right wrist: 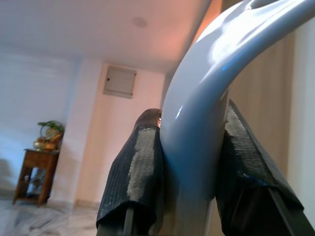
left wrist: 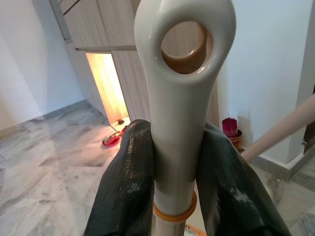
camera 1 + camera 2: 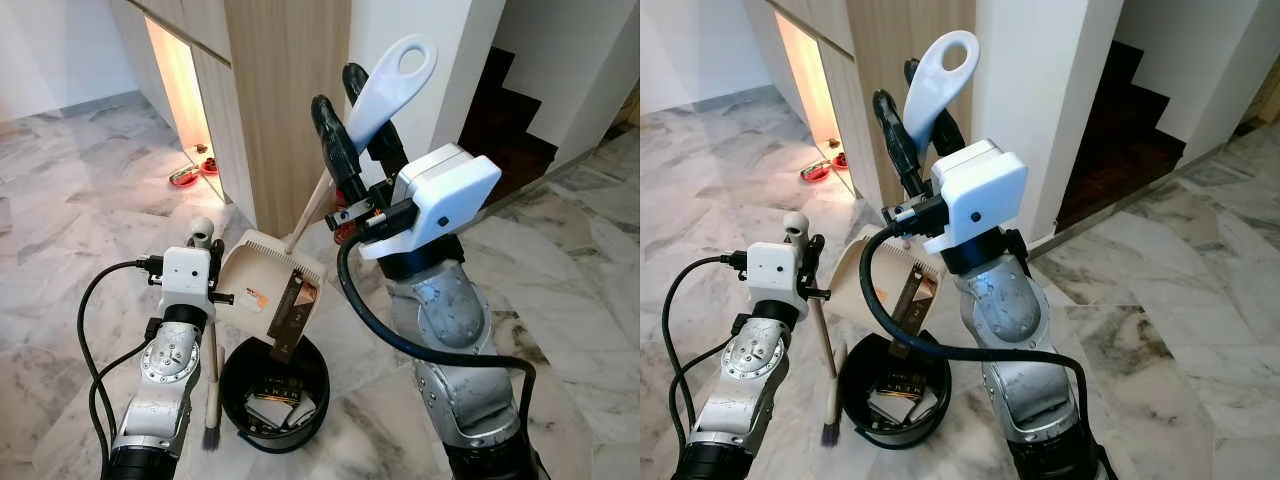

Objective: Sweep floor

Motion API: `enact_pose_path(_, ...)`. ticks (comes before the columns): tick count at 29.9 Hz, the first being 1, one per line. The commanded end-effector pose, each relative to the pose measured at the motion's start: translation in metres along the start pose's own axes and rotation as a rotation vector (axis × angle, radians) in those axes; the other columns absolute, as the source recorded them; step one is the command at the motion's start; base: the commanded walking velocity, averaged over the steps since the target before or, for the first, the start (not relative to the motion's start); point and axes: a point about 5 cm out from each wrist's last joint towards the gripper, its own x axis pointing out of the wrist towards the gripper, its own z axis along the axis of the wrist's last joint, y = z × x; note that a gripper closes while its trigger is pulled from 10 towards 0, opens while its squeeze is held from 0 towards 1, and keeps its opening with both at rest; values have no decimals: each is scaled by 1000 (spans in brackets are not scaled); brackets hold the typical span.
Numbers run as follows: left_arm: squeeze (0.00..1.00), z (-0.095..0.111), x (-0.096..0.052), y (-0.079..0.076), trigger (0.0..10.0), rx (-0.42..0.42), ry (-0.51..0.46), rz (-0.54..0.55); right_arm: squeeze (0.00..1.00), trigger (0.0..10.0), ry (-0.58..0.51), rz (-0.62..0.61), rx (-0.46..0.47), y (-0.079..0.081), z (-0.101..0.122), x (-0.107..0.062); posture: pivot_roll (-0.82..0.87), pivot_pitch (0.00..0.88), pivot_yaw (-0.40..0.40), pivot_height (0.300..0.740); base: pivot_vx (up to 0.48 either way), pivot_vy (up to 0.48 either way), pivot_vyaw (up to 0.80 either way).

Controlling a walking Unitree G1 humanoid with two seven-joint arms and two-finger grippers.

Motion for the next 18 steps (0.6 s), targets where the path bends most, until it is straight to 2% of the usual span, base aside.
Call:
enact_pose_path(1, 0, 10, 5, 2, 10000, 28, -54, -7, 0, 10000, -110, 35, -14, 6, 22, 3, 8, 0, 18, 740, 0, 0, 0)
enact_pose_path(10, 0, 10, 6, 3, 10000, 30, -55, -8, 0, 10000, -108, 62, 16, 13, 25, 2, 8, 0, 16, 740, 0, 0, 0)
enact_pose_path(18, 0, 9, 5, 2, 10000, 27, -52, -8, 0, 10000, -92, 87, -23, 15, 23, 0, 7, 0, 10, 740, 0, 0, 0)
